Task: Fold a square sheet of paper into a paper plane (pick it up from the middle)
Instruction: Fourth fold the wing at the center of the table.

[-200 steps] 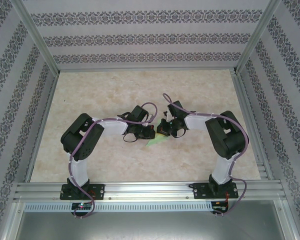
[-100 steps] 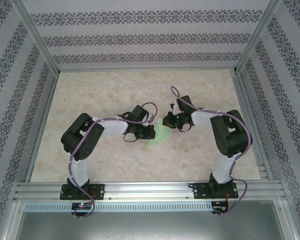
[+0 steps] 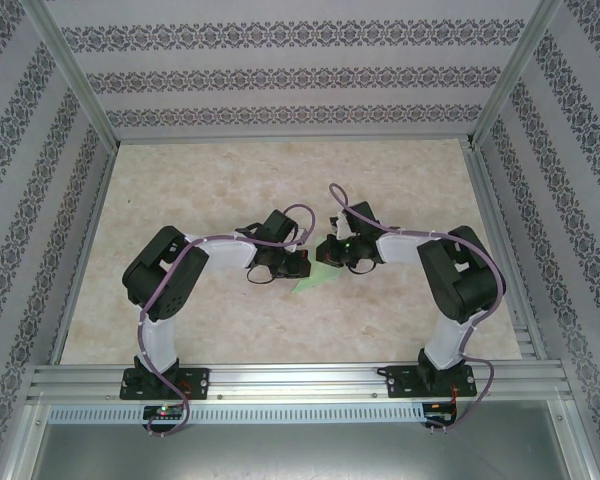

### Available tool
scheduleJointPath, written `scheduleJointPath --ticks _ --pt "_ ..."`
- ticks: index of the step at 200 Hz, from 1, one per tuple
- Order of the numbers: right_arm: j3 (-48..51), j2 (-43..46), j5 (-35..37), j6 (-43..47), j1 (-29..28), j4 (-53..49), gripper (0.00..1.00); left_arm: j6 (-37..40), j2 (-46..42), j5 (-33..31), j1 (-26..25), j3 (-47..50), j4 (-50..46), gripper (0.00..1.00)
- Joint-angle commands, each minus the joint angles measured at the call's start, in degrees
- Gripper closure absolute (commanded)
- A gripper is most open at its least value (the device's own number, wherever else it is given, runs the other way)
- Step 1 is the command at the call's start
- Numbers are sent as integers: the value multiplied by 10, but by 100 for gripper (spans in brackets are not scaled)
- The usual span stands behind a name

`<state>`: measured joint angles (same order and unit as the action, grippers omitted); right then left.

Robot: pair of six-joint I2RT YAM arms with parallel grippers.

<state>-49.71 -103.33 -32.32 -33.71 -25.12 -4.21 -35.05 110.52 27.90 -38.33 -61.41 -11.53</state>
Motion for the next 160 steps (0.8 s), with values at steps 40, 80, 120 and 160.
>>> scheduleJointPath --ticks 40,80,120,160 --pt "-26 -45 25 16 30 -19 100 2 33 -46 -3 18 -96 100" --pt "-45 -63 57 15 90 -36 100 4 34 -44 -3 25 -94 100" --pt "-80 -83 85 27 130 -64 100 4 34 -43 -3 26 -93 100" --pt "-106 -48 81 36 144 -84 100 3 35 -43 -3 23 -92 100"
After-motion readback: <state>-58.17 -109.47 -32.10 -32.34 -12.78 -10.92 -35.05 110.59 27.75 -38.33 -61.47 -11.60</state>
